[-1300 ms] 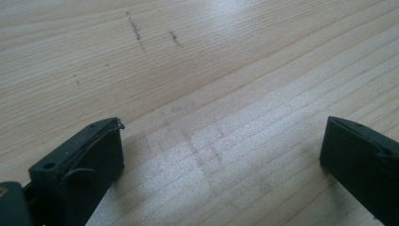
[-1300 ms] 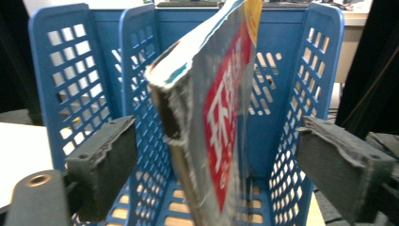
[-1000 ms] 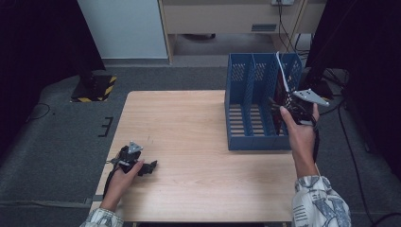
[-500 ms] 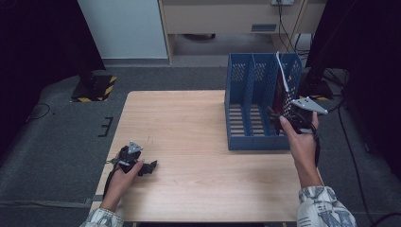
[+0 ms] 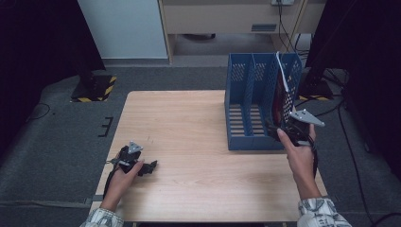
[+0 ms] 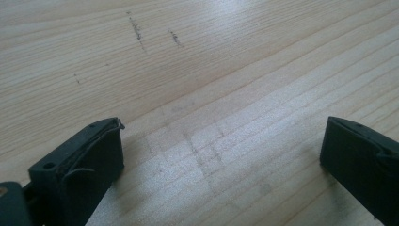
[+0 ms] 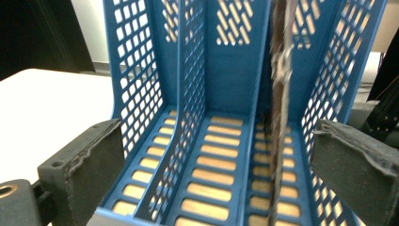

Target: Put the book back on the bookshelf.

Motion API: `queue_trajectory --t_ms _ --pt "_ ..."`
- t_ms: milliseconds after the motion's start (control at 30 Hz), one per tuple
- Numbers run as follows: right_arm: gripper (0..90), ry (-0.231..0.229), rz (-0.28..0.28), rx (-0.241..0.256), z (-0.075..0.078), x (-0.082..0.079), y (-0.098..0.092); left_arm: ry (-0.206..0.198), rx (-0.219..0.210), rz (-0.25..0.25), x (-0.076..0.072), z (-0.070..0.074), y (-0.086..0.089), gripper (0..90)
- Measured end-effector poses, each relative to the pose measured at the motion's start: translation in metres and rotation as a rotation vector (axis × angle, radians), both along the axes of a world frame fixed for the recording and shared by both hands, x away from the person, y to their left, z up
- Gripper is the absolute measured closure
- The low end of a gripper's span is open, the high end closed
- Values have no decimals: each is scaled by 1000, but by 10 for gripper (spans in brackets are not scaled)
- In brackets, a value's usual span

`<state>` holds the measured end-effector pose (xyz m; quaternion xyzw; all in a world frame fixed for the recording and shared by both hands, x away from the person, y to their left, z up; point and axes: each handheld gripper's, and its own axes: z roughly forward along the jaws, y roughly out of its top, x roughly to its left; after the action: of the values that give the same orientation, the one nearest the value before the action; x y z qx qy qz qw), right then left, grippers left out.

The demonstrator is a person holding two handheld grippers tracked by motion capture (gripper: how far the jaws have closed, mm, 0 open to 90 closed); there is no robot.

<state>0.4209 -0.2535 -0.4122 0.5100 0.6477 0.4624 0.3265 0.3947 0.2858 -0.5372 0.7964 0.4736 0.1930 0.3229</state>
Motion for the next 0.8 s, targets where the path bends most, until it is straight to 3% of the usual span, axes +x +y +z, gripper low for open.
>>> queue_trajectory --t_ms 400,800 --pt "42 57 46 4 -16 -20 17 0 0 3 0 0 0 0" --pt "47 60 129 8 -16 -28 46 0 0 5 0 0 0 0"
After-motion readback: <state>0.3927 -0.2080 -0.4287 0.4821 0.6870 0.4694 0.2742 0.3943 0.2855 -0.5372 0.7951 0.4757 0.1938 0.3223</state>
